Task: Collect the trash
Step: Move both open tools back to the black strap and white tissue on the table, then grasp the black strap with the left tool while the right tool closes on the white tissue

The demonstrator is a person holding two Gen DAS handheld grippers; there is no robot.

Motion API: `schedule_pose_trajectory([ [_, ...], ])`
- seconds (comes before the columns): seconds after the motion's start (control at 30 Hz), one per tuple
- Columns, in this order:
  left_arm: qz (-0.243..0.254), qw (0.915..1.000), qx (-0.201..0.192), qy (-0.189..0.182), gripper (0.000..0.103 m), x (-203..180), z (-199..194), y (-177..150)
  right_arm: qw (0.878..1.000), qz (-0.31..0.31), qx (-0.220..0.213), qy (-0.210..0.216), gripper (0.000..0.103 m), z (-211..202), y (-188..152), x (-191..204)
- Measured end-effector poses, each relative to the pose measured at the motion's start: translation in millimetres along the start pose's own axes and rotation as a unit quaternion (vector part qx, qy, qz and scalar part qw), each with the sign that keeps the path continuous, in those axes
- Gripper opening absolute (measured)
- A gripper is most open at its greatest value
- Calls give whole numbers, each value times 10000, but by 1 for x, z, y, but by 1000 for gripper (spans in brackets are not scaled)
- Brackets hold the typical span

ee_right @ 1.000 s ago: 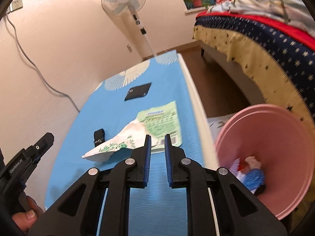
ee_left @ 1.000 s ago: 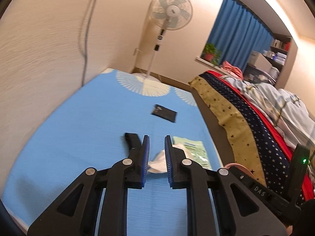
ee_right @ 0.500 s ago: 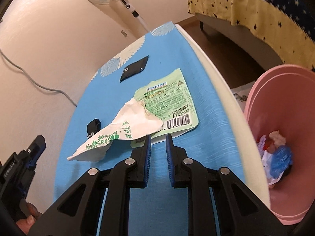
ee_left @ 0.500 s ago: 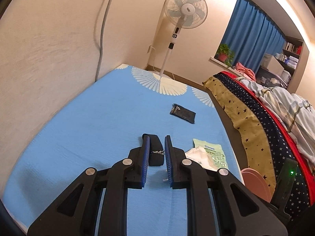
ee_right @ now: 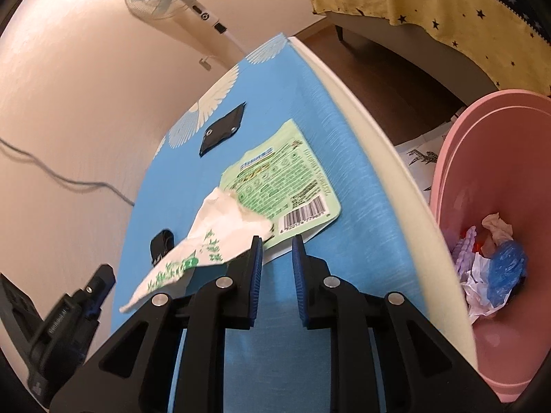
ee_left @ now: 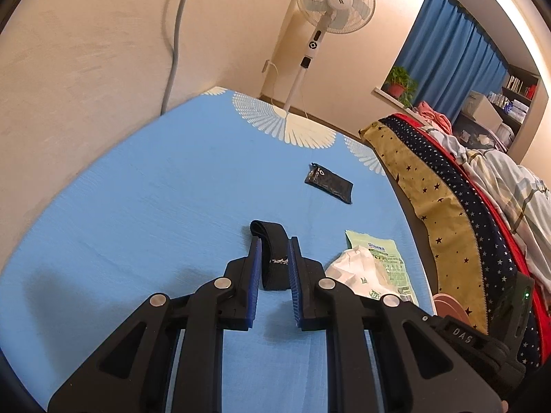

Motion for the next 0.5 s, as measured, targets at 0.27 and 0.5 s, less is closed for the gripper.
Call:
schedule_pose_trajectory([
  [0.27,-122,9997,215,-47,18,3,22,-10,9999,123,-99,-40,20,5,17,-8],
  [0.5,-102,9994,334,26,33,5,36,-14,9998,166,-95,-31,20,13,21,-9],
])
Point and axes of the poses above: each gripper's, at about its wrist camera, not at the fingertips, and z roughly the way its jaws point, x to its left, y to its top, the point moved 10 cm from there along z, roughly the way its jaws point, and after that the axes turned 6 degrees about -x, right-handed, at the moved point
